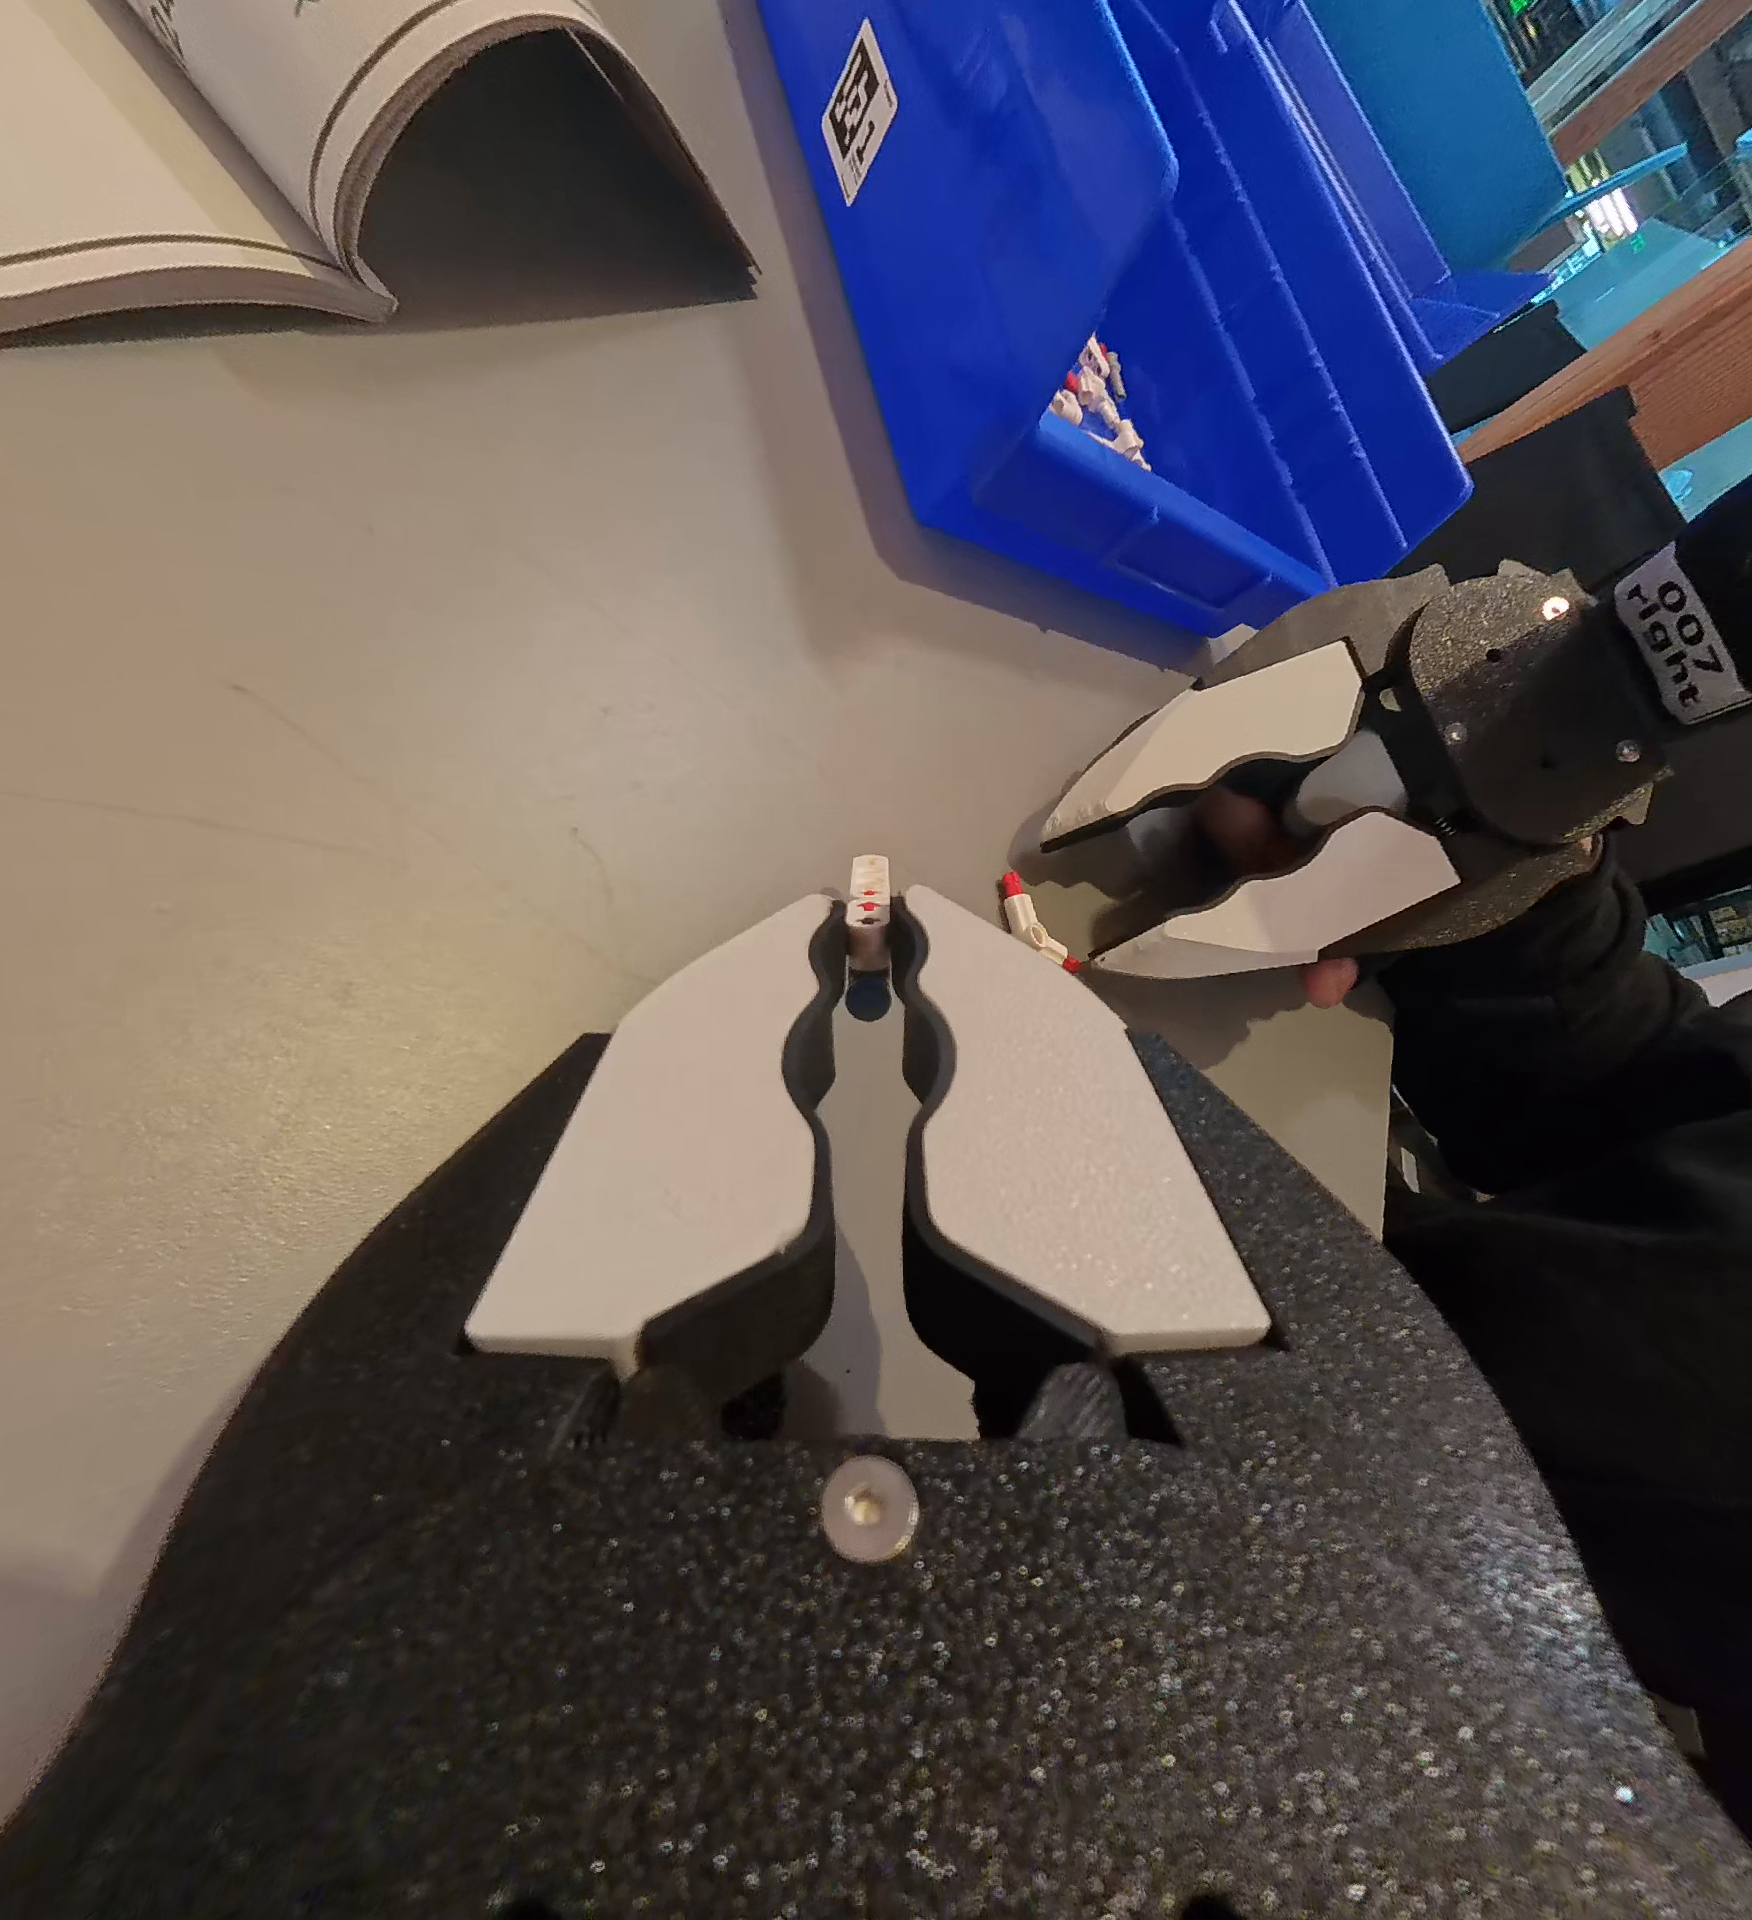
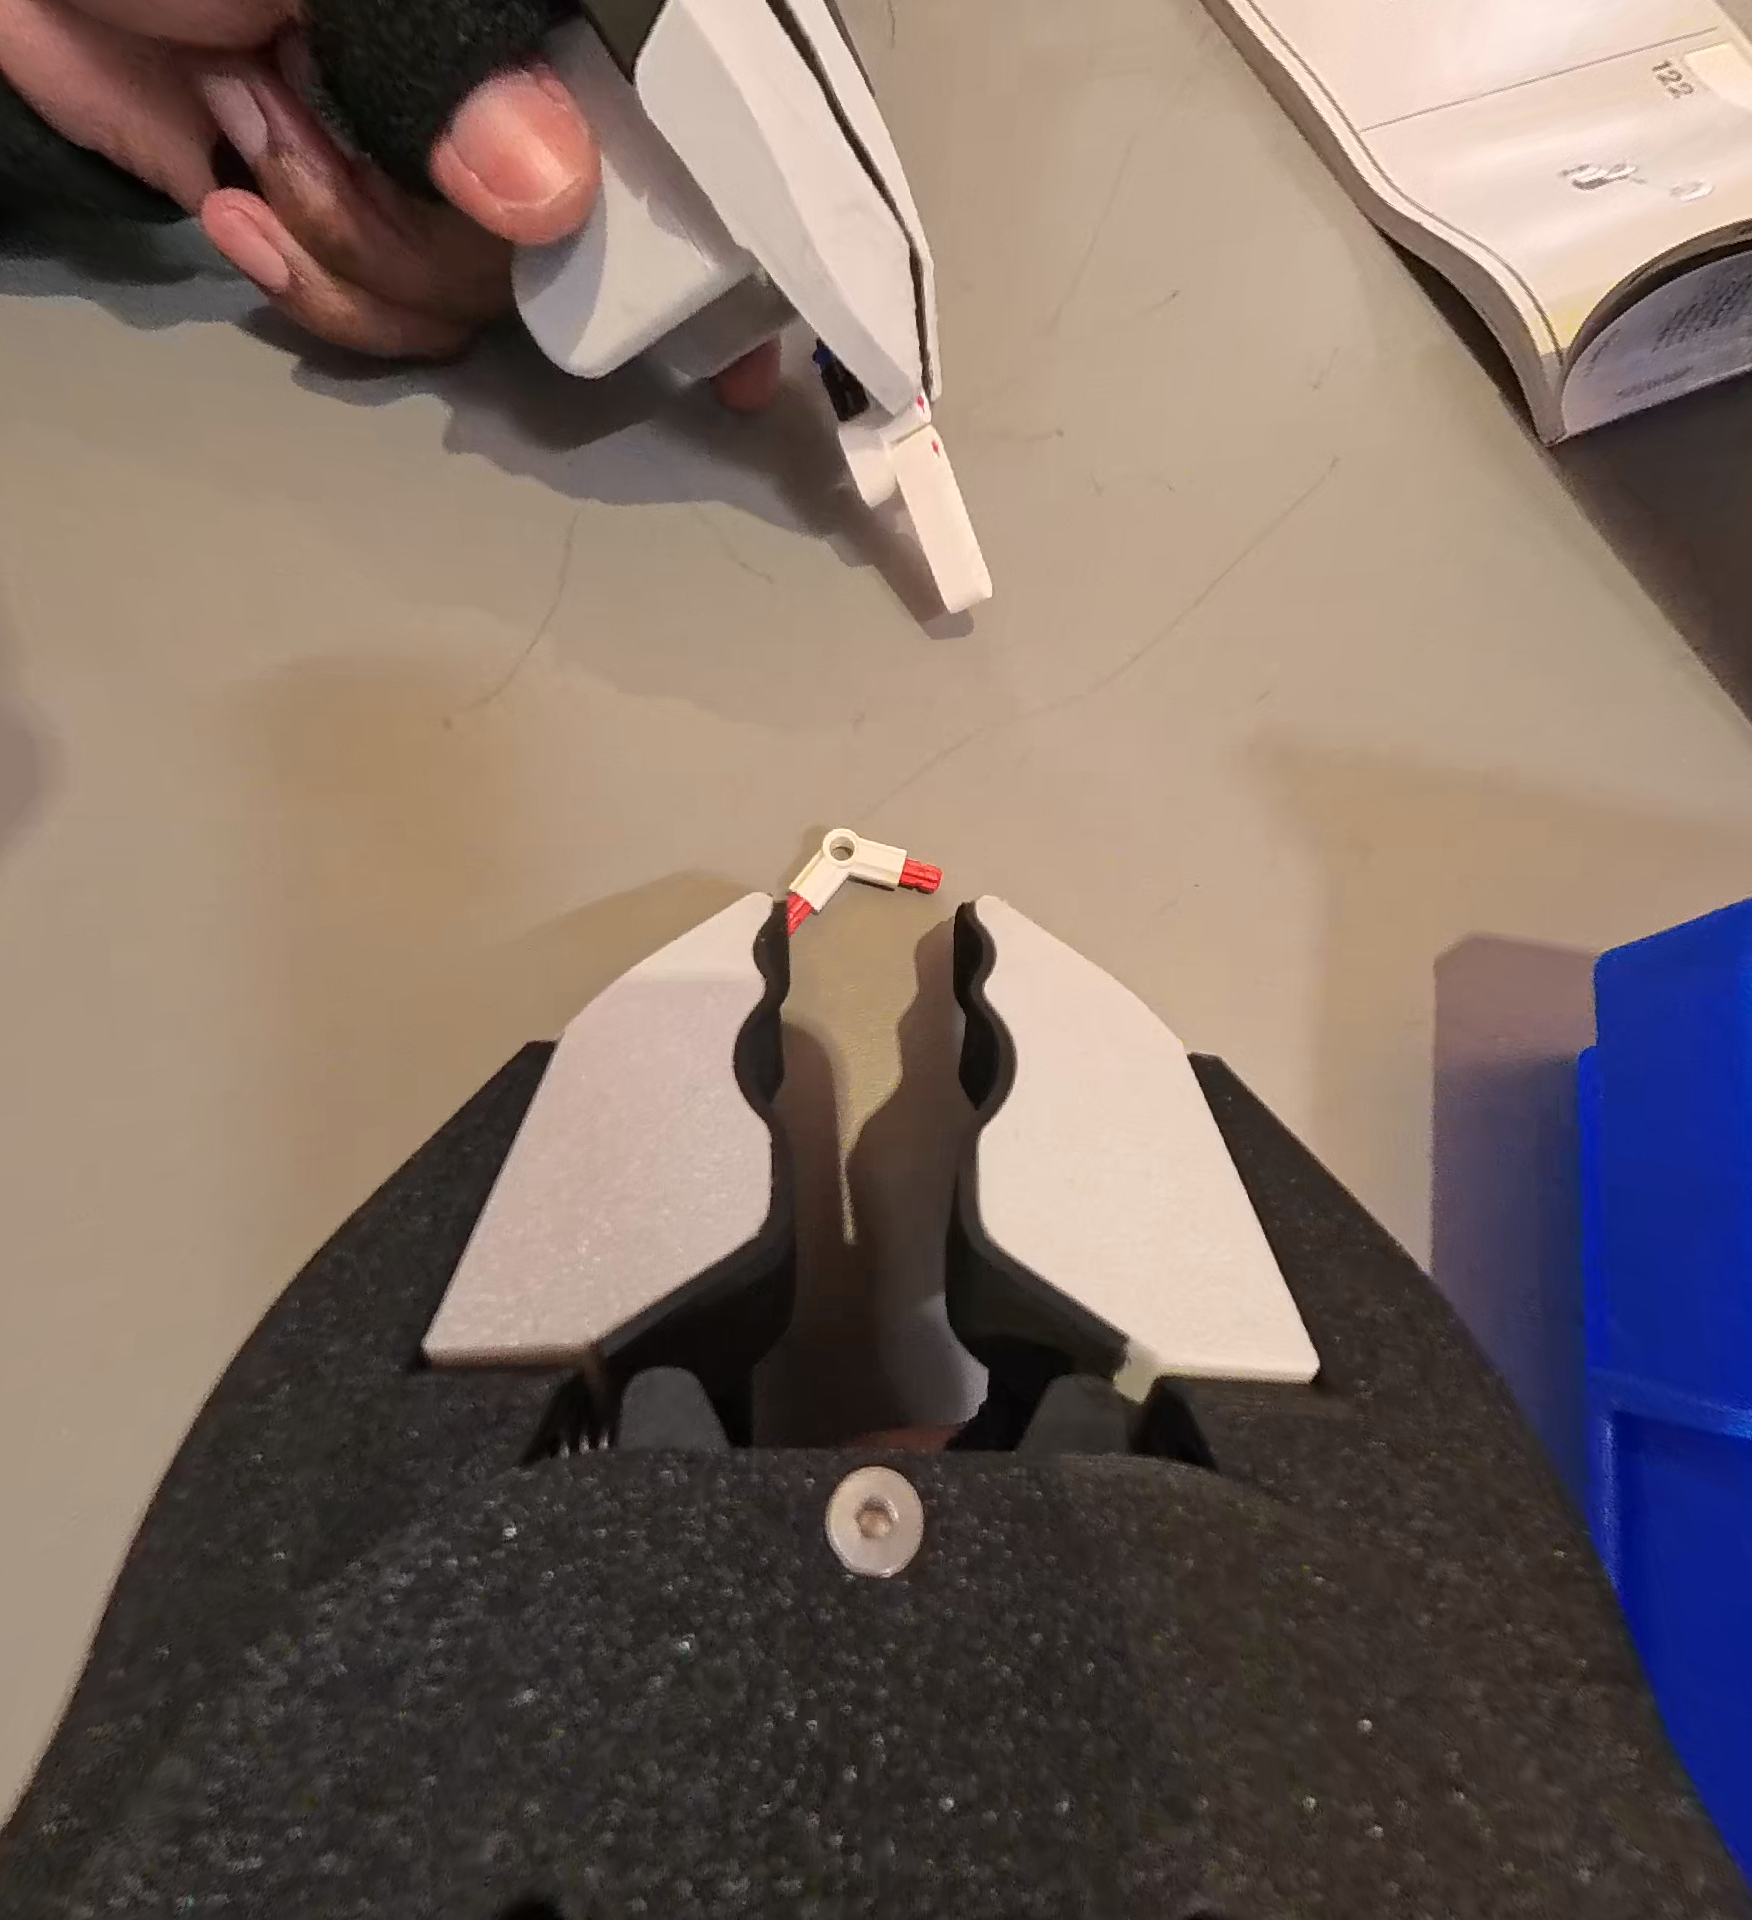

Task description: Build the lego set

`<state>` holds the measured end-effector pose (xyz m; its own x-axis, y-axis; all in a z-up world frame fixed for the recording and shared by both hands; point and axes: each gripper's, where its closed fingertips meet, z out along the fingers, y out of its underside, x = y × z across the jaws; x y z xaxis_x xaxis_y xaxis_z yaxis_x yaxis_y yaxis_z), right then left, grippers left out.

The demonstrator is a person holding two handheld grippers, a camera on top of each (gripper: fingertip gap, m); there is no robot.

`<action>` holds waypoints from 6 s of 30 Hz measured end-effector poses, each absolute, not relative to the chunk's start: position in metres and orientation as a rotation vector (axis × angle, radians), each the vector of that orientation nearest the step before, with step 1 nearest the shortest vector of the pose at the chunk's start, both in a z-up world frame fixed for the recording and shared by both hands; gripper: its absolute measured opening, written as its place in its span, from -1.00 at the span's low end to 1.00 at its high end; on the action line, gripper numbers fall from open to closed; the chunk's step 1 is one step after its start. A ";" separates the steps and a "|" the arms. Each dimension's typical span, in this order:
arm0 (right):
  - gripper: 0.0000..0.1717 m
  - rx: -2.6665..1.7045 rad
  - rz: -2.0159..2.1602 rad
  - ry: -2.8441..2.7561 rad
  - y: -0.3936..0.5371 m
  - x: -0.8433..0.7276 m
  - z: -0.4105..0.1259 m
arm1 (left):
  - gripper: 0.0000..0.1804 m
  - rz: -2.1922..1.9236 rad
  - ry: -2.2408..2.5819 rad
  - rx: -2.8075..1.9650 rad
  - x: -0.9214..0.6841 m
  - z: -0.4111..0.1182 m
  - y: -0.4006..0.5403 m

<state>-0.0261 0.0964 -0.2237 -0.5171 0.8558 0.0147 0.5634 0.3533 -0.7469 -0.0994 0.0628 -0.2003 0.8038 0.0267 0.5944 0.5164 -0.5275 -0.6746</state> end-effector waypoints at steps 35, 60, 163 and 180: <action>-0.63 -1.251 0.948 -2.227 0.097 -0.026 -0.227 | -0.77 -0.513 -0.305 -2.071 -0.115 -0.188 0.046; -0.67 -0.621 0.821 -2.499 0.091 -0.039 -0.228 | -0.67 -0.294 0.050 -2.117 -0.099 -0.196 0.044; -0.92 -1.084 1.935 -1.960 0.019 -0.058 -0.135 | -0.89 -0.839 0.051 -1.506 -0.045 -0.115 0.045; -0.92 -1.075 1.992 -2.067 0.011 -0.048 -0.142 | -0.90 -0.825 0.117 -1.498 -0.047 -0.108 0.038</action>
<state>-0.0480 0.0112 -0.1418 -0.7514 0.5220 -0.4037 0.4228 -0.0888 -0.9018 -0.0475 0.0384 -0.1075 0.7301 -0.5442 0.4132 0.4083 -0.1374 -0.9024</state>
